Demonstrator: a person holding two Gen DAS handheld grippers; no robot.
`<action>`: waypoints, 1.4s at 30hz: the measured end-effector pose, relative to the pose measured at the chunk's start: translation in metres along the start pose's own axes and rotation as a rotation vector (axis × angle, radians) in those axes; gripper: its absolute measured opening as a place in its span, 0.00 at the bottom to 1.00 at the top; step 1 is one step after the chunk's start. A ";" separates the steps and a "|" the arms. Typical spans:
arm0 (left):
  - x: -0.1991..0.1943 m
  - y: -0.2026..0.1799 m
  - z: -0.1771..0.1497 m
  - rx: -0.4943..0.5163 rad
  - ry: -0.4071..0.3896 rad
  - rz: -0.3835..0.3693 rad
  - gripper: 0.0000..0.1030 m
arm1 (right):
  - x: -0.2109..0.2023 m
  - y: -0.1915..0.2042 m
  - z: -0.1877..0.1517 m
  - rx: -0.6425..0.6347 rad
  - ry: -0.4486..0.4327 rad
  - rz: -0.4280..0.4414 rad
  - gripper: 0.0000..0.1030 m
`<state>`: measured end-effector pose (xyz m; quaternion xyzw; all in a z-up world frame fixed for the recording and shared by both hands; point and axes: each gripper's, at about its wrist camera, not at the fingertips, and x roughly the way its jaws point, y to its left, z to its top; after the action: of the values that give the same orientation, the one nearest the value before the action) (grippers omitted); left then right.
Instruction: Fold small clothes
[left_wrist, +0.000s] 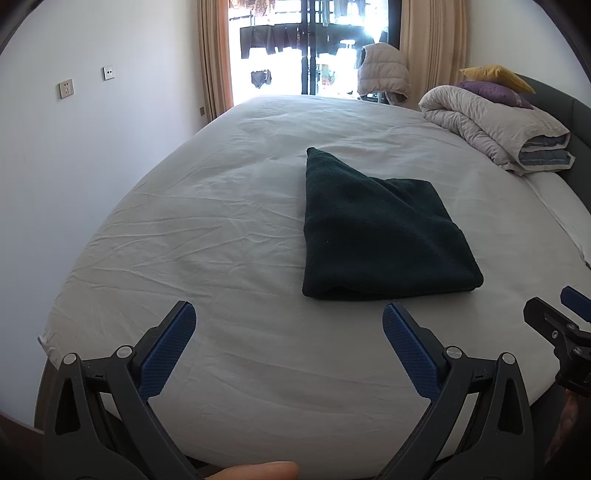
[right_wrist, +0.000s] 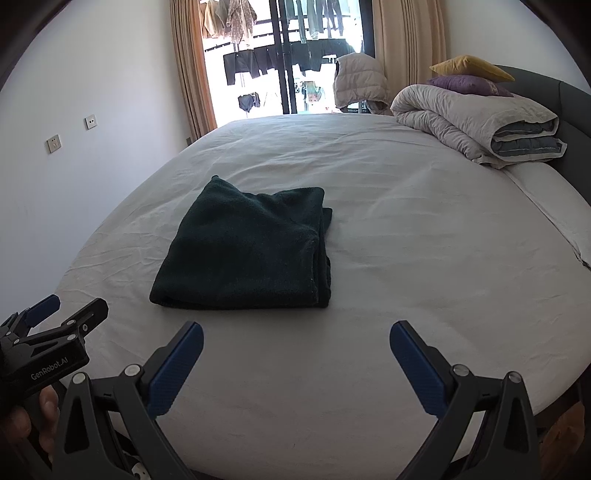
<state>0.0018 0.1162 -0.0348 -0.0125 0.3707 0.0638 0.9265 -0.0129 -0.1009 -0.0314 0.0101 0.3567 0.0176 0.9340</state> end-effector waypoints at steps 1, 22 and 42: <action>0.000 0.000 0.000 0.000 0.001 -0.001 1.00 | 0.000 0.000 0.000 0.000 0.001 0.000 1.00; 0.000 -0.001 -0.002 -0.002 0.003 -0.003 1.00 | 0.001 0.001 -0.001 0.001 0.005 0.000 1.00; 0.002 -0.003 -0.007 -0.002 0.009 -0.006 1.00 | 0.004 0.004 -0.004 -0.003 0.014 0.004 1.00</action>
<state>-0.0010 0.1127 -0.0412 -0.0147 0.3746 0.0615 0.9250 -0.0123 -0.0967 -0.0369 0.0093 0.3631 0.0198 0.9315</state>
